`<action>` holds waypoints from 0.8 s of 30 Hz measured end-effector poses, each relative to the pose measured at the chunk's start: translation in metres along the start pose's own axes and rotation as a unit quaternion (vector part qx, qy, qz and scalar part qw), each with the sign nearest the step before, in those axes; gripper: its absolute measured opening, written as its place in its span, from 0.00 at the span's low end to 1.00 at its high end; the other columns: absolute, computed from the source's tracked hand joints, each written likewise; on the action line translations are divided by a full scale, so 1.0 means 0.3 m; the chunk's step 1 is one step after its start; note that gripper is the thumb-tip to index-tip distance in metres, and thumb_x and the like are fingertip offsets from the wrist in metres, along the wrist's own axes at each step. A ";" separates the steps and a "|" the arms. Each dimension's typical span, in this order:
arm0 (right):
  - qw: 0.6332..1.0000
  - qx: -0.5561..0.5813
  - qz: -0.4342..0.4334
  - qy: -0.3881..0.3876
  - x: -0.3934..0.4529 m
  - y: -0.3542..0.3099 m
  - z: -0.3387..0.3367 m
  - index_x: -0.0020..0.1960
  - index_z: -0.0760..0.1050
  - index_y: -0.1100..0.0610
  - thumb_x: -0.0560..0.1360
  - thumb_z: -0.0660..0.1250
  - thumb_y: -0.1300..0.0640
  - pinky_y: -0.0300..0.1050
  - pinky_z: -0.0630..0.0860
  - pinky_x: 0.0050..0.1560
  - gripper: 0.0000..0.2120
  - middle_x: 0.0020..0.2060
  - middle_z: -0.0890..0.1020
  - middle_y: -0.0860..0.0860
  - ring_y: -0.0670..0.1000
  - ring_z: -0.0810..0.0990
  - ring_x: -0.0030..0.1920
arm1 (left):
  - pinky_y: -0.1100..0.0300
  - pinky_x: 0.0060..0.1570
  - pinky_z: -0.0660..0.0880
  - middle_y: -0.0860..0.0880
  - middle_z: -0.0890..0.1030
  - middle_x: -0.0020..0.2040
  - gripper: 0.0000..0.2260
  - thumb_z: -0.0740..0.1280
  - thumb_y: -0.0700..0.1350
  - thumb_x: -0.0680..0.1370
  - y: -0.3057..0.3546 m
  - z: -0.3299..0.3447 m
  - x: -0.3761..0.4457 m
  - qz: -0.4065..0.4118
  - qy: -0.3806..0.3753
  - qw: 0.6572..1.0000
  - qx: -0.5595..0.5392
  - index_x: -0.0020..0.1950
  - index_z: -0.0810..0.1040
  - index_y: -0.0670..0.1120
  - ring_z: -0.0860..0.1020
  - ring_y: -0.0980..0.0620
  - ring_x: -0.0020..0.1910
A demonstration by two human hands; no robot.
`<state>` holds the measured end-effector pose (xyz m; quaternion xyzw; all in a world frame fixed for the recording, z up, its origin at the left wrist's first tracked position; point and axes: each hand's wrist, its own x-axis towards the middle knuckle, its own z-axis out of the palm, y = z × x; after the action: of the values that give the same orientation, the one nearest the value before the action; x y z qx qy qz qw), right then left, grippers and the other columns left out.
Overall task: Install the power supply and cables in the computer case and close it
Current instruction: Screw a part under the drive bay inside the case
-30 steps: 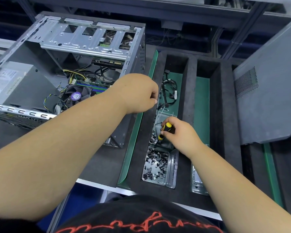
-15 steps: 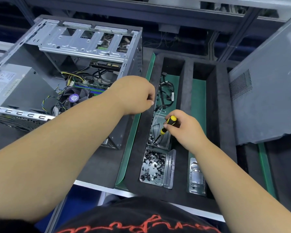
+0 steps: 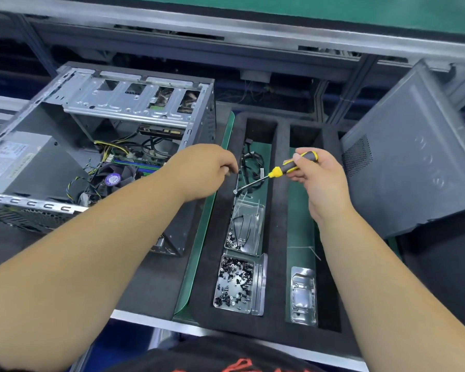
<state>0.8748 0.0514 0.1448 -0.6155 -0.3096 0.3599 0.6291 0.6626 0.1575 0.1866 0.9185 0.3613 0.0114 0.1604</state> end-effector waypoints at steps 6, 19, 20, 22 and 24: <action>1.000 0.024 -0.006 0.008 0.007 -0.062 0.005 0.49 0.75 0.58 0.79 0.64 0.61 0.45 0.76 0.43 0.02 0.40 0.86 0.57 0.53 0.80 0.38 | 0.57 0.51 0.76 0.62 0.82 0.43 0.10 0.59 0.49 0.81 -0.002 -0.022 -0.037 0.002 0.043 0.980 -0.192 0.49 0.79 0.59 0.79 0.64 0.46; 0.999 0.049 -0.001 0.016 0.007 -0.085 0.019 0.51 0.75 0.58 0.79 0.65 0.61 0.45 0.78 0.45 0.02 0.41 0.86 0.58 0.52 0.82 0.38 | 0.64 0.44 0.77 0.58 0.82 0.37 0.05 0.75 0.48 0.71 -0.002 -0.009 -0.035 0.019 0.053 0.981 -0.184 0.40 0.81 0.56 0.79 0.61 0.39; 0.998 0.054 -0.004 0.019 0.009 -0.087 0.018 0.51 0.76 0.58 0.79 0.65 0.61 0.46 0.78 0.46 0.02 0.42 0.86 0.58 0.53 0.82 0.39 | 0.66 0.43 0.76 0.58 0.82 0.38 0.05 0.75 0.47 0.72 -0.002 -0.010 -0.036 0.017 0.062 0.979 -0.194 0.40 0.82 0.56 0.79 0.61 0.39; 0.997 0.075 -0.012 0.027 0.011 -0.091 0.016 0.51 0.76 0.57 0.79 0.65 0.60 0.45 0.77 0.46 0.02 0.43 0.86 0.58 0.54 0.82 0.41 | 0.69 0.42 0.74 0.56 0.82 0.39 0.05 0.74 0.44 0.73 -0.008 -0.014 -0.038 0.013 0.091 0.969 -0.228 0.42 0.82 0.55 0.78 0.60 0.40; 0.994 0.102 -0.022 0.036 0.010 -0.103 0.017 0.52 0.76 0.57 0.79 0.64 0.61 0.45 0.77 0.46 0.03 0.44 0.85 0.57 0.55 0.82 0.43 | 0.67 0.45 0.75 0.53 0.82 0.41 0.06 0.72 0.42 0.74 -0.018 -0.019 -0.041 0.001 0.121 0.952 -0.283 0.44 0.83 0.54 0.79 0.56 0.41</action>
<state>0.8744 0.0572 0.1757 -0.5532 -0.2623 0.3532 0.7074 0.6492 0.1545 0.1915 0.8277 0.3591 0.2242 0.3685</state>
